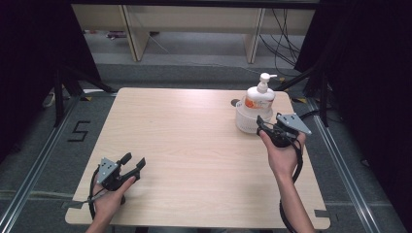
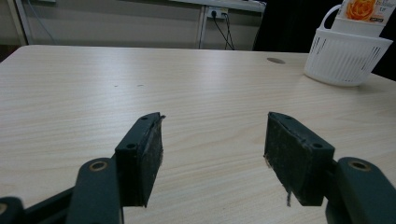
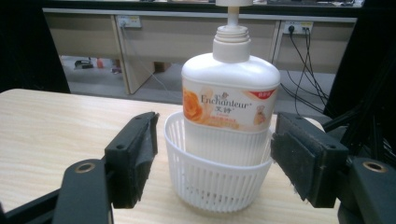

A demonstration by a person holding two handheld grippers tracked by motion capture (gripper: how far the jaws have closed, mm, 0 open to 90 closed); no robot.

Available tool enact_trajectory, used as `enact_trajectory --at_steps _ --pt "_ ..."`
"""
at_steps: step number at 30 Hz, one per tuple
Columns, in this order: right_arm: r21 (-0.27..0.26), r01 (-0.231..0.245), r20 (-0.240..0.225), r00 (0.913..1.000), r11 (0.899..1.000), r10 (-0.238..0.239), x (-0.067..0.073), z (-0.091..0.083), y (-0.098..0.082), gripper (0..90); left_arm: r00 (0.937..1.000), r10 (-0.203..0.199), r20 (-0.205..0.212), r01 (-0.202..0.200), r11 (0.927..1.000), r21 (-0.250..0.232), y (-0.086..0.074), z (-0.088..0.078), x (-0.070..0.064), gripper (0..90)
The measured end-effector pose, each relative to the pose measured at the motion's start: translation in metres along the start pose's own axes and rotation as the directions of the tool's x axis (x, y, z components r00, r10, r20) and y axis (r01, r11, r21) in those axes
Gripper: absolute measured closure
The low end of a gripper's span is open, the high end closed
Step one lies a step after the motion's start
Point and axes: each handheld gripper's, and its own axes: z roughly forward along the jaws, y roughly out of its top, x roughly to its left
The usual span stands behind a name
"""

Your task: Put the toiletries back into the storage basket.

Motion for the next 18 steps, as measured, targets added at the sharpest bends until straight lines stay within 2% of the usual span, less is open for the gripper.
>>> enact_trajectory --at_steps 1,2,3,4,6,7,8,9,10,13,14,15,16,18 --pt "-0.003 -0.012 0.001 0.9999 1.000 0.012 0.001 -0.002 -0.002 31.6 1.0000 0.003 -0.001 -0.003 1.0000 0.002 0.000 0.000 0.000 36.2" --pt "0.006 -0.005 -0.013 0.9999 1.000 0.005 0.000 -0.003 -0.004 31.6 1.0000 0.003 -0.002 -0.003 1.0000 0.002 0.000 0.000 0.000 36.2" --pt "0.012 -0.006 -0.008 0.9999 1.000 0.007 0.001 -0.005 -0.006 31.6 1.0000 0.001 -0.003 -0.001 1.0000 0.001 0.000 0.000 0.000 36.2" --pt "0.006 -0.004 -0.025 0.9997 1.000 0.004 0.000 -0.005 -0.009 31.6 1.0000 0.000 -0.003 0.000 1.0000 0.000 0.000 0.000 0.000 36.2" --pt "0.014 0.011 -0.016 0.9998 1.000 -0.010 -0.001 -0.008 -0.014 31.6 1.0000 -0.002 -0.003 0.002 1.0000 -0.001 0.000 0.000 0.000 36.2" --pt "0.031 -0.018 -0.015 0.9997 0.999 0.018 0.001 -0.010 -0.018 31.6 1.0000 -0.001 -0.004 0.001 1.0000 -0.001 0.000 0.000 0.000 36.2" --pt "0.019 0.004 -0.023 0.9997 1.000 -0.003 -0.001 -0.011 -0.020 31.6 1.0000 0.002 -0.004 -0.002 1.0000 0.001 0.000 0.000 0.000 36.2" --pt "0.018 0.003 -0.020 0.9998 1.000 -0.003 -0.001 -0.011 -0.023 31.7 1.0000 0.002 -0.005 -0.002 1.0000 0.001 0.000 0.000 0.000 36.2" --pt "0.047 -0.017 -0.019 0.9997 0.999 0.017 0.001 -0.014 -0.026 31.6 1.0000 0.004 -0.004 -0.004 1.0000 0.000 0.000 0.000 0.000 36.2" --pt "0.044 0.029 -0.029 0.9992 0.999 -0.028 -0.003 -0.014 -0.034 31.6 1.0000 0.005 -0.004 -0.005 1.0000 0.000 0.000 0.000 0.000 36.2" --pt "0.061 0.029 -0.025 0.9993 0.998 -0.027 -0.002 -0.017 -0.037 31.7 1.0000 0.004 -0.006 -0.004 1.0000 0.000 0.000 0.000 0.000 36.3" --pt "0.050 0.012 -0.036 0.9993 0.999 -0.010 -0.001 -0.017 -0.041 31.7 1.0000 0.004 -0.006 -0.004 1.0000 0.001 0.000 0.000 0.000 36.3" --pt "0.051 0.023 -0.040 0.9990 0.998 -0.021 -0.002 -0.018 -0.042 31.7 1.0000 0.004 -0.007 -0.004 1.0000 0.001 0.000 0.000 0.000 36.3" --pt "0.067 0.015 -0.039 0.9992 0.998 -0.013 -0.002 -0.021 -0.046 31.7 1.0000 0.002 -0.007 -0.002 1.0000 0.000 0.000 0.000 0.000 36.3"
